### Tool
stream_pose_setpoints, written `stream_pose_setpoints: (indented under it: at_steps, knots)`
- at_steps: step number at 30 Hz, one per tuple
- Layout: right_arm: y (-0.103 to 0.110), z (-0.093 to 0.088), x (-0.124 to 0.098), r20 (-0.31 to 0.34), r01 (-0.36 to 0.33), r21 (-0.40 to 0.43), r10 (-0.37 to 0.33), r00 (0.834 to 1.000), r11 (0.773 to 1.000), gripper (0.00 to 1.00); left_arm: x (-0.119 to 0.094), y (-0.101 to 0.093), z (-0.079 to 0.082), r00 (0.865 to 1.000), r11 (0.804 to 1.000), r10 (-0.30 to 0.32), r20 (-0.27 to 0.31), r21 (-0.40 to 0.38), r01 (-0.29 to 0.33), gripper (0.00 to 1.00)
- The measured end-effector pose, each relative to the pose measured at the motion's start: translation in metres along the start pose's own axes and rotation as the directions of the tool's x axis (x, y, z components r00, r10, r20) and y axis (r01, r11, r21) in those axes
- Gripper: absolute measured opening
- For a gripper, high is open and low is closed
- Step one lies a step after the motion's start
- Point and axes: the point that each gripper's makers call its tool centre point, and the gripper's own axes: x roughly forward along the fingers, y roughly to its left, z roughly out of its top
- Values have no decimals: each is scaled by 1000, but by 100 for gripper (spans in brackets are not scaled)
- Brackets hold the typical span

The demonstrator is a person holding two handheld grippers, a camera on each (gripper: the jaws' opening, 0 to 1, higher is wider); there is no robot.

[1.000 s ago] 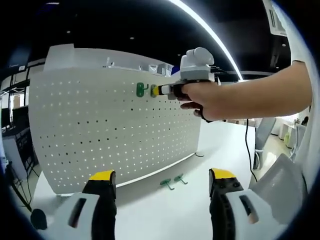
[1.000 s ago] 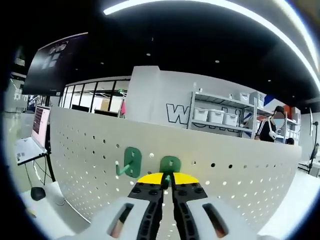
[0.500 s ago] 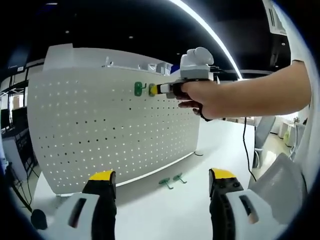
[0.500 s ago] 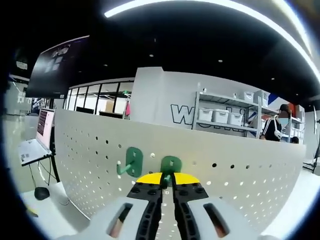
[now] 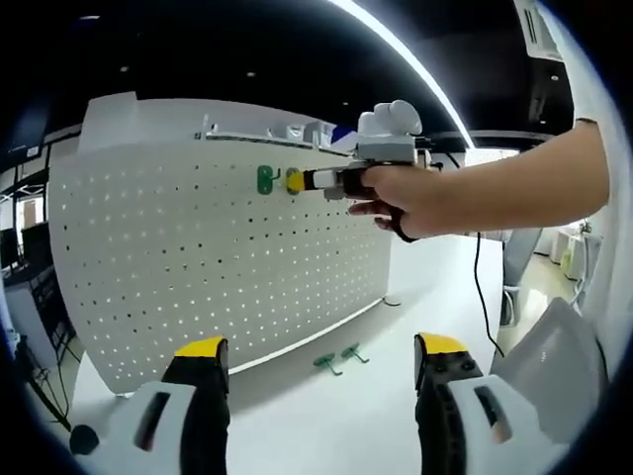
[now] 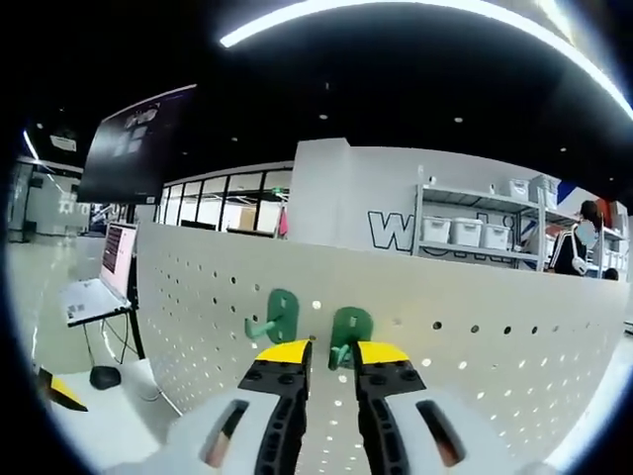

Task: Insert the hook assembly into the mounting plate slot until the hook locks in place.

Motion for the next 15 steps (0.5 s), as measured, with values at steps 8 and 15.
stream_pose_setpoints:
  at_steps: [8, 15]
  knots:
    - [3, -4, -9, 3, -43, -34, 43, 999, 999, 35, 1, -1, -1, 1000, 1000, -3, -11, 7, 3, 79]
    - [8, -7, -17, 6, -69, -41, 69, 998, 997, 48, 1, 0, -3, 1000, 1000, -2, -23, 14, 2, 80]
